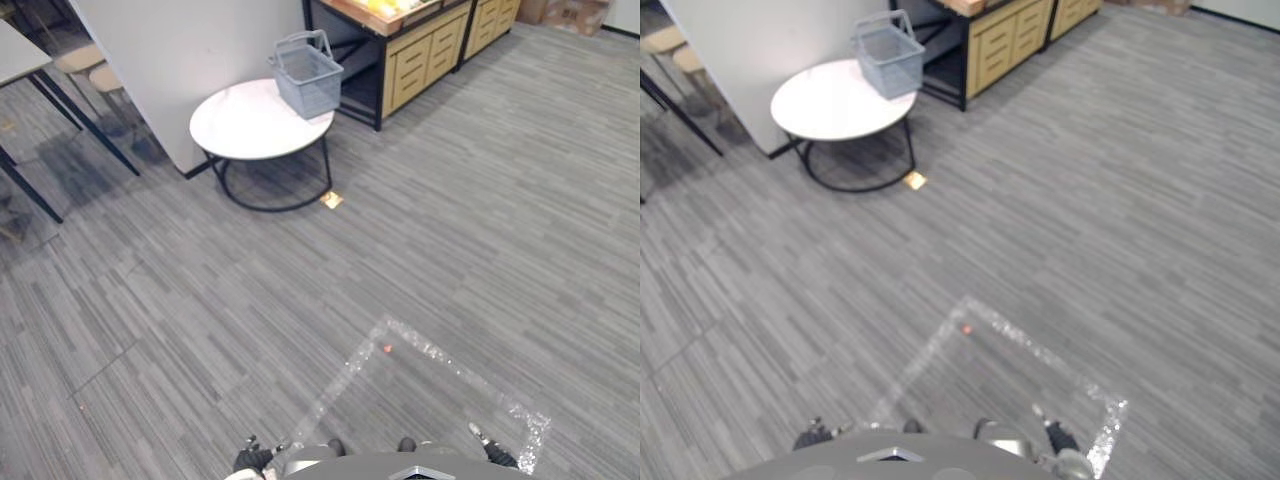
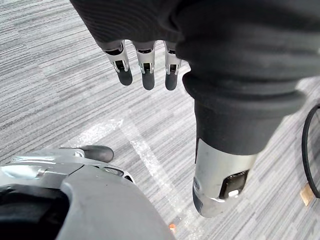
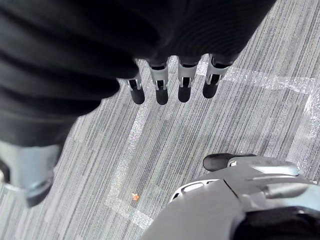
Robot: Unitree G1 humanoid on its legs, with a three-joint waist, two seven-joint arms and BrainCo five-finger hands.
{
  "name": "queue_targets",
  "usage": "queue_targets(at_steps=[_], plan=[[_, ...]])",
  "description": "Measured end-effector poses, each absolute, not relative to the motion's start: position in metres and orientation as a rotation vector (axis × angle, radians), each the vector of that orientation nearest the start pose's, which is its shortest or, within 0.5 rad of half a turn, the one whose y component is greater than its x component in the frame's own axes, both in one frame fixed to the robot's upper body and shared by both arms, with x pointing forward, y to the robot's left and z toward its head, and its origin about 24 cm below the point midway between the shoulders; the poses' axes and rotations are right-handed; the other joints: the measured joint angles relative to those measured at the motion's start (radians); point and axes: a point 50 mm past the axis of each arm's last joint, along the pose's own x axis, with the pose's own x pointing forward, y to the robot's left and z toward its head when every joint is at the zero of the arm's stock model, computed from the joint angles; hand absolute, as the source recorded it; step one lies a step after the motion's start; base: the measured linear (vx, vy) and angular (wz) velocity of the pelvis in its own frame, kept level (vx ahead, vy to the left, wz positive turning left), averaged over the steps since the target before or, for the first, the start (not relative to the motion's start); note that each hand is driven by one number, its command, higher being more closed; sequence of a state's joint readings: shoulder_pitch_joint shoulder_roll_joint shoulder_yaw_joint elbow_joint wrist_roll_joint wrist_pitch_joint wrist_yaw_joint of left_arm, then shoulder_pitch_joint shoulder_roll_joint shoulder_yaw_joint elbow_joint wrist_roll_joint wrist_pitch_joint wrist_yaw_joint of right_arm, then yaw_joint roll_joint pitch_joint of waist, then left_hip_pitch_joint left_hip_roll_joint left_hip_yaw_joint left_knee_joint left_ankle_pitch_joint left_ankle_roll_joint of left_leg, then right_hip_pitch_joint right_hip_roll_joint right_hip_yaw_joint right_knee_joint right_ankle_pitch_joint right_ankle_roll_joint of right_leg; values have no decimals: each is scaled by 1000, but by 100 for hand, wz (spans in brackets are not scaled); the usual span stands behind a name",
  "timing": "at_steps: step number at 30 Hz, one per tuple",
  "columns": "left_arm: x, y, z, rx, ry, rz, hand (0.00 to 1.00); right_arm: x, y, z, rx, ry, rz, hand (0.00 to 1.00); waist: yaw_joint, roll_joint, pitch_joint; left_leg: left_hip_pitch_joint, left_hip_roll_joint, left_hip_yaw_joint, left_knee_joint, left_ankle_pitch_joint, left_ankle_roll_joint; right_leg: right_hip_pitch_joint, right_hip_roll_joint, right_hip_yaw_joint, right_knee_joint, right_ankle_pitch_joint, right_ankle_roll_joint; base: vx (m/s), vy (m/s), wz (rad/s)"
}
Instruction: Pick vegetable in the basket
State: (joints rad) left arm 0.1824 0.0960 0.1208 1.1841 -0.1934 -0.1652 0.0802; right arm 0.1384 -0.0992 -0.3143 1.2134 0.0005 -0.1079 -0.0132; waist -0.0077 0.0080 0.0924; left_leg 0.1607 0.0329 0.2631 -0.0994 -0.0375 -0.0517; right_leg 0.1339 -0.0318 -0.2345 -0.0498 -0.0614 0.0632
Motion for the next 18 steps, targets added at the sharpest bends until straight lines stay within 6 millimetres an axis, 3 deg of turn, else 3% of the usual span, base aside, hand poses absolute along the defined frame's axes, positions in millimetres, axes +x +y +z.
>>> queue_targets(at_steps=[18], plan=[[34, 210, -170, -85, 1172, 413, 0, 39, -222, -170, 77, 1207, -395, 0, 0, 0, 0, 7, 2, 5, 4, -3, -4, 9, 2, 1, -2, 7, -6, -7, -15, 0]])
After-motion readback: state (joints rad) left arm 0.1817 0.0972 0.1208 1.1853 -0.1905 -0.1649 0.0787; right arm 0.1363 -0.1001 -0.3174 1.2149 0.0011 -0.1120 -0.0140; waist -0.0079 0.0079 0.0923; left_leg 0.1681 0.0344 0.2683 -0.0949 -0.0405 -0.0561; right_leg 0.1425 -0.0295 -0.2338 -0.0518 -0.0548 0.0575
